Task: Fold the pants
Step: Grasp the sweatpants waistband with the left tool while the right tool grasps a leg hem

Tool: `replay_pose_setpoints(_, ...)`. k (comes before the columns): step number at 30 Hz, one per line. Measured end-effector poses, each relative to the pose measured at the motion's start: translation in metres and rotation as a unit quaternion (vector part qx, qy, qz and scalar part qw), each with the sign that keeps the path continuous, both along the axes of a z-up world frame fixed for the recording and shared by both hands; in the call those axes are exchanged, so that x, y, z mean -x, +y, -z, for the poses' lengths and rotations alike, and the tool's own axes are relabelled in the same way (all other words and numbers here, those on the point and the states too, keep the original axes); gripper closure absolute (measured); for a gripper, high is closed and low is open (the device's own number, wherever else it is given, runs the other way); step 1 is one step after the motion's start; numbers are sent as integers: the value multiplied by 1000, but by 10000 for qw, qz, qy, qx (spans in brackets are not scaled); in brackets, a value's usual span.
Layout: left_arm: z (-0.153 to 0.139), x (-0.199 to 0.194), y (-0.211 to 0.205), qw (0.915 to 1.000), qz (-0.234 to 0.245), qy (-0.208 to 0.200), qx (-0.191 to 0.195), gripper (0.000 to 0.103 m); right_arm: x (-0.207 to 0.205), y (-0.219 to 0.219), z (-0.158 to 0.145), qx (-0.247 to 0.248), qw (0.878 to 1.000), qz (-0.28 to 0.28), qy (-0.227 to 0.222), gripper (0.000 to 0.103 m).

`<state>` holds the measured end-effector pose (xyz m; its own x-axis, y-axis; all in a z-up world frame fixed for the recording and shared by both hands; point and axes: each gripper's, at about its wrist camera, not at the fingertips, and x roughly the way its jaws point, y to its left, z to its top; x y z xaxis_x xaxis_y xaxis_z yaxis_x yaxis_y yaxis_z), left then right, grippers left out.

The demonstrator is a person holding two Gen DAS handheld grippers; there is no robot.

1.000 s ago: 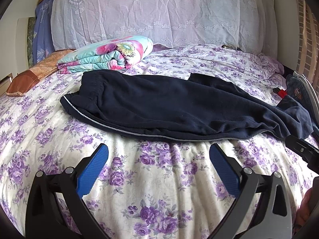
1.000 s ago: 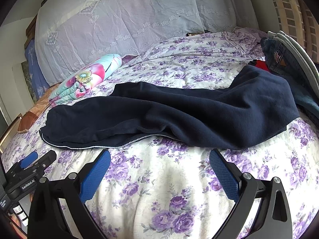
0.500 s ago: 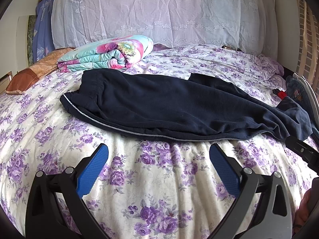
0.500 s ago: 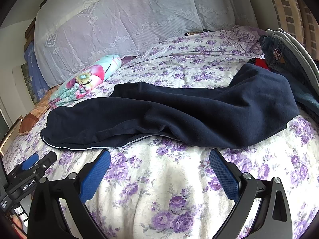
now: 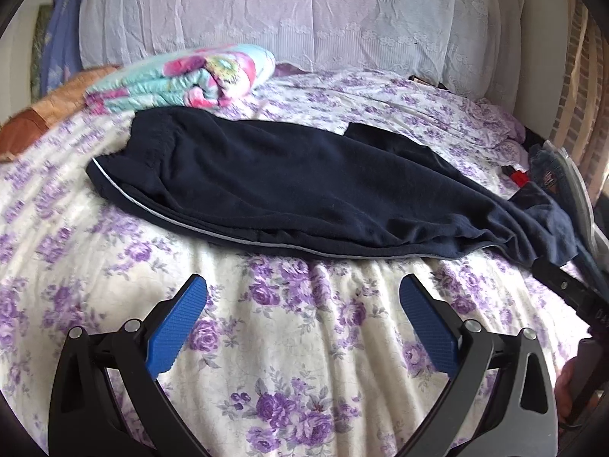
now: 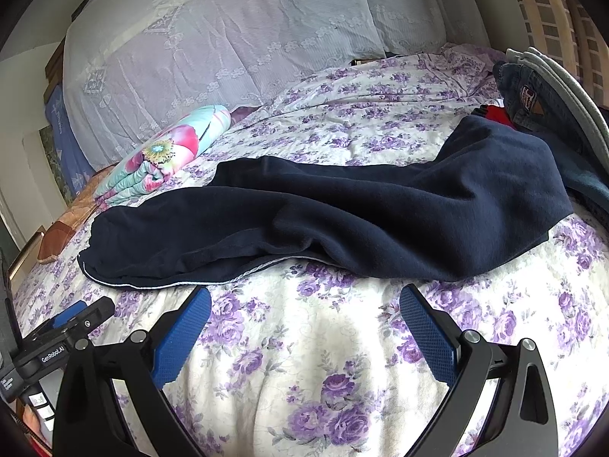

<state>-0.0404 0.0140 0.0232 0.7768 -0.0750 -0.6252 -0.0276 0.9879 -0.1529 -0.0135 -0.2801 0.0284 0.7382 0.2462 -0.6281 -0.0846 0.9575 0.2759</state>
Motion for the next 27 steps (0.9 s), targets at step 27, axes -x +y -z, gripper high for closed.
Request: replay_pose_setpoints(27,17,-110,89,9765,-1225,674,1642,5,-3,-38,16,-1510,9876,381,197,3)
